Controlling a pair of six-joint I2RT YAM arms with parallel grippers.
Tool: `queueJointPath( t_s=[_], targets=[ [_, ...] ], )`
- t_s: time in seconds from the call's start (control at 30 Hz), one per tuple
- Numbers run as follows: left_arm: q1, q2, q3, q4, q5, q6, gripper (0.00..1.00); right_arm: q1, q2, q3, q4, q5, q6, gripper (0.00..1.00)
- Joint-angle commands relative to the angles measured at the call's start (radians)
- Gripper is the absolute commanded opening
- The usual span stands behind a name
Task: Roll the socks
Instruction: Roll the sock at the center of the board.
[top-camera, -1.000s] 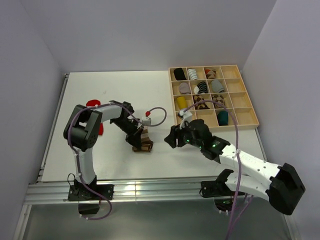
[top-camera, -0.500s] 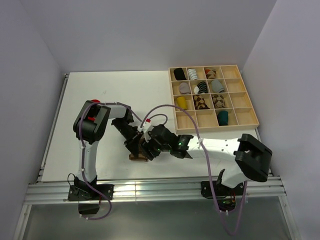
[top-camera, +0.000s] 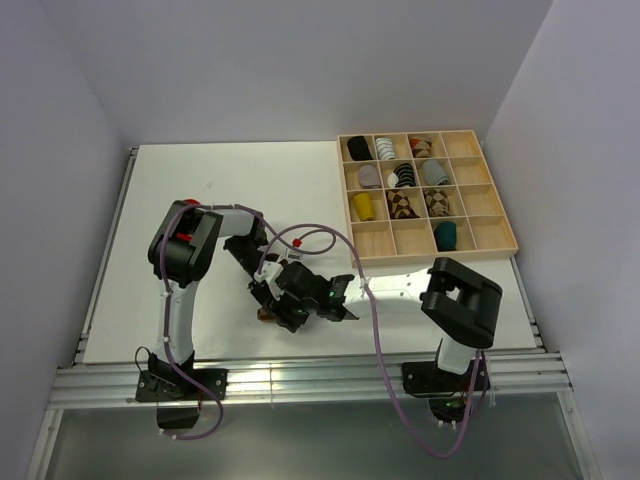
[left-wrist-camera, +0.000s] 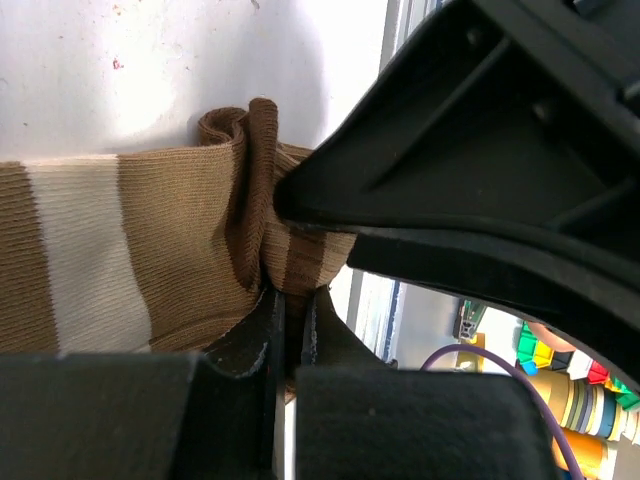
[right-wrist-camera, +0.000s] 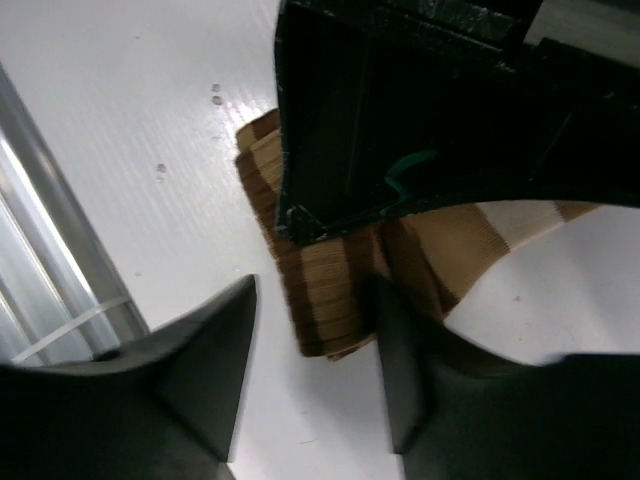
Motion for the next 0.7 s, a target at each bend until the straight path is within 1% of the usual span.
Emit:
queueJointPath(
  t_s=[0.0,0.03,0.1,0.13,0.2,0.23,0.3,0.37,0.4,0.47,0.5,0.53,0.57,0.6,0.67],
  targets=[
    [-0.005,0.016,0.017,0.066,-0.082,0.046,0.01,0.009,0.022,0.04,0.006,0.028,-0.003,0.52],
    [-0.005,0.013,0.017,0.071,-0.083,0.041,0.02,0.008,0.027,0.038,0.006,0.038,-0.002,0.48],
    [-0.004,-0.003,0.014,0.089,-0.082,0.026,0.05,0.006,0.047,0.038,0.006,0.043,0.011,0.38],
    [-0.004,-0.009,0.014,0.097,-0.079,0.02,0.09,0.006,0.054,0.038,0.006,0.043,0.015,0.24],
    [-0.004,-0.036,0.01,0.123,-0.065,-0.011,0.13,0.005,0.07,0.033,0.035,0.041,0.037,0.11],
    [-0.004,-0.05,0.007,0.134,-0.06,-0.02,0.17,0.003,0.082,0.029,0.038,0.037,0.043,0.04],
    [-0.002,-0.096,-0.007,0.175,-0.037,-0.054,0.19,-0.009,0.085,0.009,0.056,0.025,0.069,0.0],
    [-0.001,-0.151,-0.018,0.213,-0.02,-0.083,0.22,-0.033,0.091,-0.003,0.053,-0.007,0.1,0.0],
    [0.005,-0.171,-0.033,0.263,0.001,-0.127,0.24,-0.044,0.094,-0.006,0.052,-0.023,0.109,0.0],
    [0.011,-0.229,-0.05,0.323,0.03,-0.16,0.24,-0.084,0.091,-0.025,0.06,-0.075,0.141,0.0],
    [0.019,-0.251,-0.076,0.36,0.05,-0.221,0.25,-0.098,0.091,-0.029,0.066,-0.104,0.152,0.0],
    [0.024,-0.27,-0.09,0.434,0.059,-0.241,0.25,-0.112,0.091,-0.036,0.067,-0.122,0.169,0.0],
    [0.027,-0.308,-0.102,0.472,0.056,-0.267,0.25,-0.126,0.09,-0.04,0.067,-0.138,0.173,0.0],
    [0.031,-0.328,-0.133,0.527,0.049,-0.339,0.25,-0.144,0.091,-0.04,0.058,-0.162,0.178,0.0],
    [0.036,-0.381,-0.159,0.642,0.015,-0.382,0.25,-0.158,0.096,-0.034,0.044,-0.178,0.187,0.0]
  ],
)
